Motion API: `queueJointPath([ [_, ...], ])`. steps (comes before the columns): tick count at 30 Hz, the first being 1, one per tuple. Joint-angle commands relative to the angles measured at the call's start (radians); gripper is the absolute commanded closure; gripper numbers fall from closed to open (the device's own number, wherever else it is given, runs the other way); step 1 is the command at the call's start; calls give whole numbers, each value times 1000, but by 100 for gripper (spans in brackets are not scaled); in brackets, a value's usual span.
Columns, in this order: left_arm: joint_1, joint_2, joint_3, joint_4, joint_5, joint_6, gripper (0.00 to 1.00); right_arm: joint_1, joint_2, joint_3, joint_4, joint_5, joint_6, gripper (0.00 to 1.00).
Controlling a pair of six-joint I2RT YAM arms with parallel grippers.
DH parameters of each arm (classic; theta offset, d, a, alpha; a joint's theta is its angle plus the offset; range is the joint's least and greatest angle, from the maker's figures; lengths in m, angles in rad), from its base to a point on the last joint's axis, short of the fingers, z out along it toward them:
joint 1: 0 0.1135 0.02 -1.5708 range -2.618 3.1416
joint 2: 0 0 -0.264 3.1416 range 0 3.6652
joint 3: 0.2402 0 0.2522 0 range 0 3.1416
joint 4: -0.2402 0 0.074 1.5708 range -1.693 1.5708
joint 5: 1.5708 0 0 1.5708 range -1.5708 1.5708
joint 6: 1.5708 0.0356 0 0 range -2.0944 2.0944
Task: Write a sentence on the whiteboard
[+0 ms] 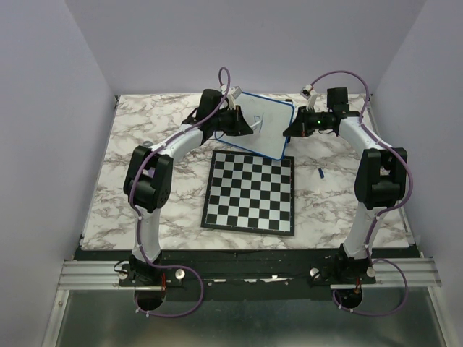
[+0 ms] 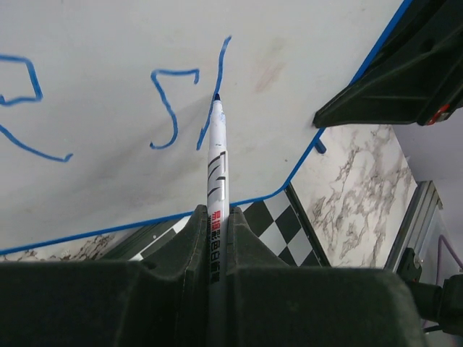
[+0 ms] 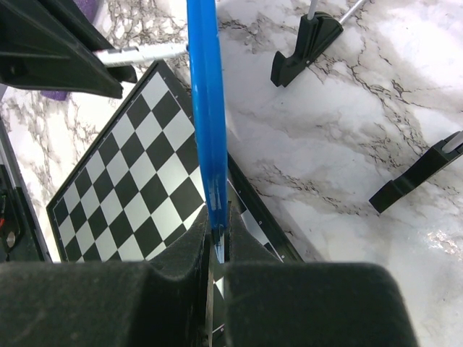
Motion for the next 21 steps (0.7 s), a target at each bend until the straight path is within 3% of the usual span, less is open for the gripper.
queueJointPath([
  [1,3,21,66,-8,-22,-9,100,9,-3,28,-10,-31,-21,100],
  [21,3,8,19,-6,-17,-2,100,7,-3,28,-10,-30,-19,100],
])
